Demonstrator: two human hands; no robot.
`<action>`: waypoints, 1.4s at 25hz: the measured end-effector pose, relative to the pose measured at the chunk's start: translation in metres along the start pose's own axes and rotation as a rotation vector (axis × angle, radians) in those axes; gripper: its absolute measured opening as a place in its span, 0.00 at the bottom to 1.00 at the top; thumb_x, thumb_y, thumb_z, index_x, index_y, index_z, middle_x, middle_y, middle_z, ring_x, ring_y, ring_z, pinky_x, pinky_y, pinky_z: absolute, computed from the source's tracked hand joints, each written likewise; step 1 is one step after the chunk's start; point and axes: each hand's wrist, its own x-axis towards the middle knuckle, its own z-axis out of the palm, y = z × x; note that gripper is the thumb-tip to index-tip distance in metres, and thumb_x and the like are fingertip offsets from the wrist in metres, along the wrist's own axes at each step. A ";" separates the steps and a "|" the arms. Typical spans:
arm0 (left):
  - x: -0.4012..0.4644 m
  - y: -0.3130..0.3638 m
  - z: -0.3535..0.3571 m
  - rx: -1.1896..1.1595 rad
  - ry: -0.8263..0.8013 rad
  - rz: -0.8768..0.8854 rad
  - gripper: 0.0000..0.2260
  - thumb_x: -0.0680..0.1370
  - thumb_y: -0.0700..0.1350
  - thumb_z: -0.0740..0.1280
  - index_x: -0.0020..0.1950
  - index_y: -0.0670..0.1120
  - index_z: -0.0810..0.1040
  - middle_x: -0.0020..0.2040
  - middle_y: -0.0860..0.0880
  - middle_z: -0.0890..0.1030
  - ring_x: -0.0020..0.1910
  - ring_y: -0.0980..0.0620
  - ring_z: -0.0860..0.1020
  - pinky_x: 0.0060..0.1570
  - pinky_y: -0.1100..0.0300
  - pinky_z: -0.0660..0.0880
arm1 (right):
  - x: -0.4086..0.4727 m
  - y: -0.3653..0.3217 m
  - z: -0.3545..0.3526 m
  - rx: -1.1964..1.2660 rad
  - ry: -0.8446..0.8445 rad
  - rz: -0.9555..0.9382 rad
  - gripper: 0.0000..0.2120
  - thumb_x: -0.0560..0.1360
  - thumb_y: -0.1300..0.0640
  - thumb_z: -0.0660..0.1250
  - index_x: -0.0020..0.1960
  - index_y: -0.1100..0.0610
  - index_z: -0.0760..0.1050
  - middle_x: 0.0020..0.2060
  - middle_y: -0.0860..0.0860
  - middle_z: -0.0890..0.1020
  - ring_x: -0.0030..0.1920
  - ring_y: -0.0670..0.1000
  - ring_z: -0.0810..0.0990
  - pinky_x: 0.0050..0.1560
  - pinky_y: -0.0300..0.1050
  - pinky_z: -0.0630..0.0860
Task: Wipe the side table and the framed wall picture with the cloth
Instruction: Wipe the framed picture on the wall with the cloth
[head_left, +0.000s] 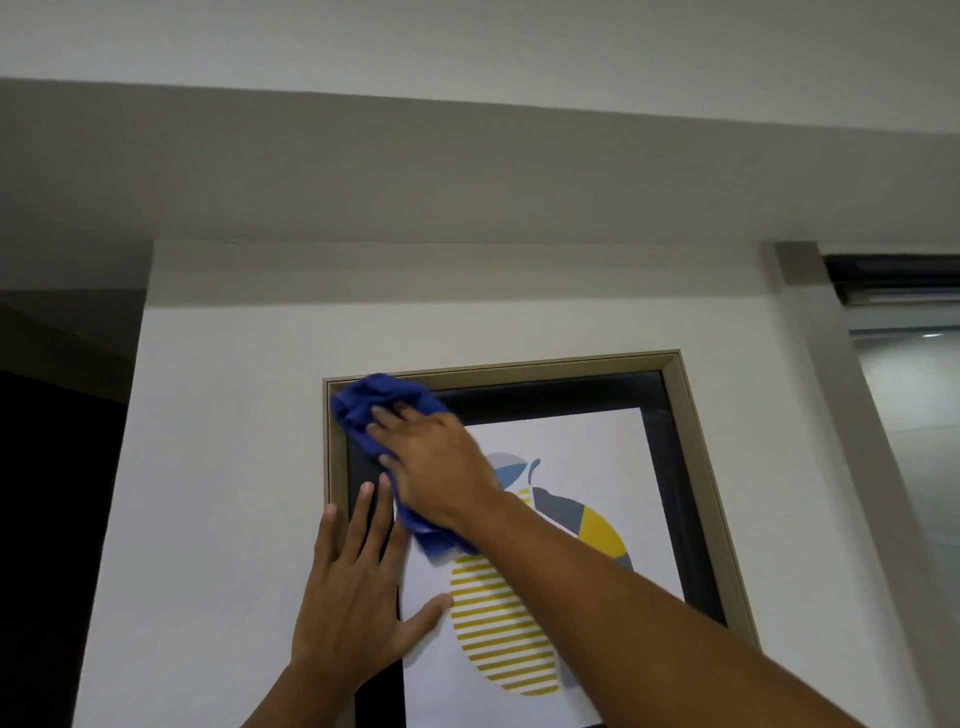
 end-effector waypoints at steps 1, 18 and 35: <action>0.000 0.000 0.000 0.003 -0.007 -0.002 0.45 0.73 0.74 0.55 0.77 0.41 0.63 0.79 0.39 0.61 0.80 0.41 0.53 0.77 0.40 0.47 | 0.005 -0.004 0.006 -0.010 -0.014 -0.016 0.18 0.77 0.55 0.65 0.66 0.56 0.73 0.68 0.54 0.76 0.67 0.55 0.72 0.63 0.55 0.71; -0.002 -0.008 -0.003 0.008 0.026 0.045 0.46 0.74 0.74 0.52 0.80 0.44 0.53 0.81 0.40 0.53 0.79 0.39 0.52 0.76 0.37 0.48 | -0.172 0.170 -0.057 -0.088 0.240 0.631 0.19 0.78 0.63 0.61 0.69 0.63 0.72 0.62 0.63 0.79 0.56 0.66 0.81 0.54 0.58 0.78; -0.002 -0.008 -0.008 0.002 -0.016 0.015 0.45 0.74 0.74 0.53 0.81 0.44 0.51 0.81 0.40 0.52 0.80 0.40 0.50 0.75 0.39 0.47 | -0.071 0.076 -0.024 -0.025 0.352 0.433 0.15 0.73 0.68 0.65 0.59 0.65 0.79 0.55 0.61 0.83 0.55 0.62 0.82 0.54 0.59 0.77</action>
